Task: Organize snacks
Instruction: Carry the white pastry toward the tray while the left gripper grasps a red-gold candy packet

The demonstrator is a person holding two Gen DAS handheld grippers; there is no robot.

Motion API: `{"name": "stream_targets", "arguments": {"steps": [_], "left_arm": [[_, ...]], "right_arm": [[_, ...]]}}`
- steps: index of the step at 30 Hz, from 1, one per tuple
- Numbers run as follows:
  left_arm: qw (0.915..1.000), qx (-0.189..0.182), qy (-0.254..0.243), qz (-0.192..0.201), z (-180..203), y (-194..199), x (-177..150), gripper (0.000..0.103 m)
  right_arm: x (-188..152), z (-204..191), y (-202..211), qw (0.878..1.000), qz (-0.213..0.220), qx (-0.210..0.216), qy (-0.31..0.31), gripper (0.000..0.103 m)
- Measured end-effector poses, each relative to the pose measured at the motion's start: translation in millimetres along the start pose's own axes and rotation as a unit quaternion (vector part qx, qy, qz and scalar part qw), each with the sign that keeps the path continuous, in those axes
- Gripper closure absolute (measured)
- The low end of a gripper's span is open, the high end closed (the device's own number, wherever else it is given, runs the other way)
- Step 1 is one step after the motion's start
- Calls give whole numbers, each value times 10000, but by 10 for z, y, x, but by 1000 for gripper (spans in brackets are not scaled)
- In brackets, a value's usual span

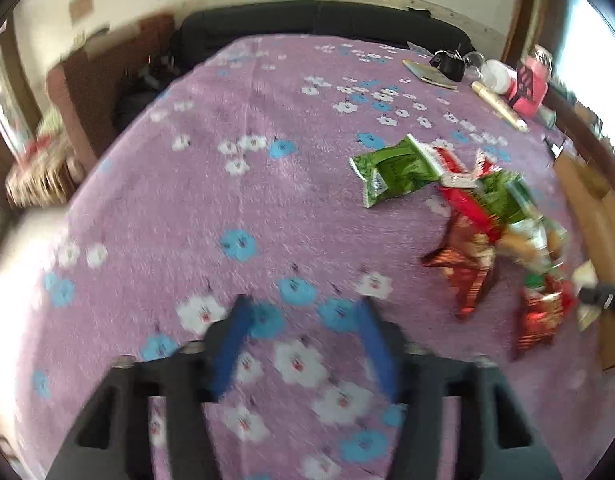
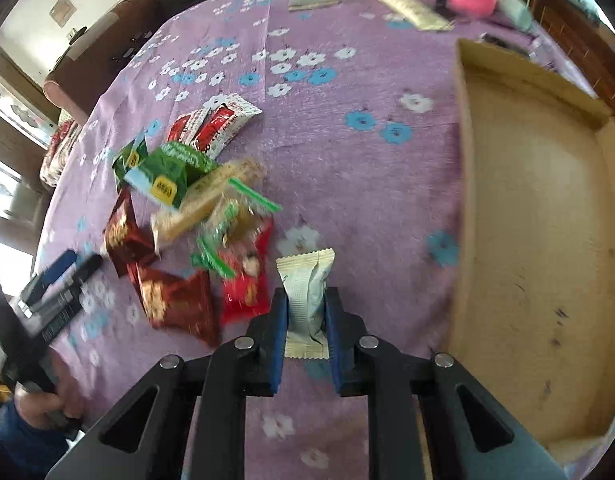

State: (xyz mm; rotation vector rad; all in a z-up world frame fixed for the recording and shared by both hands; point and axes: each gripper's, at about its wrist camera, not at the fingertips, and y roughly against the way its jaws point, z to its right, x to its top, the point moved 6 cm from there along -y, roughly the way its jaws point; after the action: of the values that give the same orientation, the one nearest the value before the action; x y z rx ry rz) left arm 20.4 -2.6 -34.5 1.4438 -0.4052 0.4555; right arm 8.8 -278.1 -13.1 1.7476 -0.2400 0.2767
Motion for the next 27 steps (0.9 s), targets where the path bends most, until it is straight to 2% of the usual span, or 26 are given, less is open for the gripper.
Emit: {"name": "stream_targets", "arguments": {"steps": [2, 4, 6, 8, 10, 12, 17, 23, 27], "left_arm": [[9990, -378, 229, -77, 98, 107, 48, 53], [9984, -541, 138, 6, 277, 227, 128, 53], [9972, -734, 45, -113, 472, 258, 188, 53], [9966, -682, 13, -468, 610, 144, 203, 49], [9940, -678, 178, -834, 654, -29, 180, 49], [9918, -672, 333, -1037, 674, -147, 176, 49], [9931, -660, 457, -852, 725, -264, 359, 49], [9939, -600, 371, -847, 771, -373, 506, 48], [9957, -497, 238, -752, 780, -447, 602, 44]], "right_arm": [[-69, 8, 123, 9996, 184, 177, -82, 86], [-114, -17, 254, 9989, 404, 252, -52, 86], [-120, -40, 386, 9976, 635, 287, 25, 86], [-122, -80, 504, 9961, 804, 321, 157, 86], [-129, -101, 589, 9947, 939, 352, 239, 86], [-137, -133, 663, 9930, 1071, 373, 337, 86], [-199, -110, 828, 9896, 1297, 353, 514, 86], [-248, -52, 798, 9903, 1261, 370, 442, 86], [-265, -51, 775, 9910, 1209, 407, 396, 86]]}}
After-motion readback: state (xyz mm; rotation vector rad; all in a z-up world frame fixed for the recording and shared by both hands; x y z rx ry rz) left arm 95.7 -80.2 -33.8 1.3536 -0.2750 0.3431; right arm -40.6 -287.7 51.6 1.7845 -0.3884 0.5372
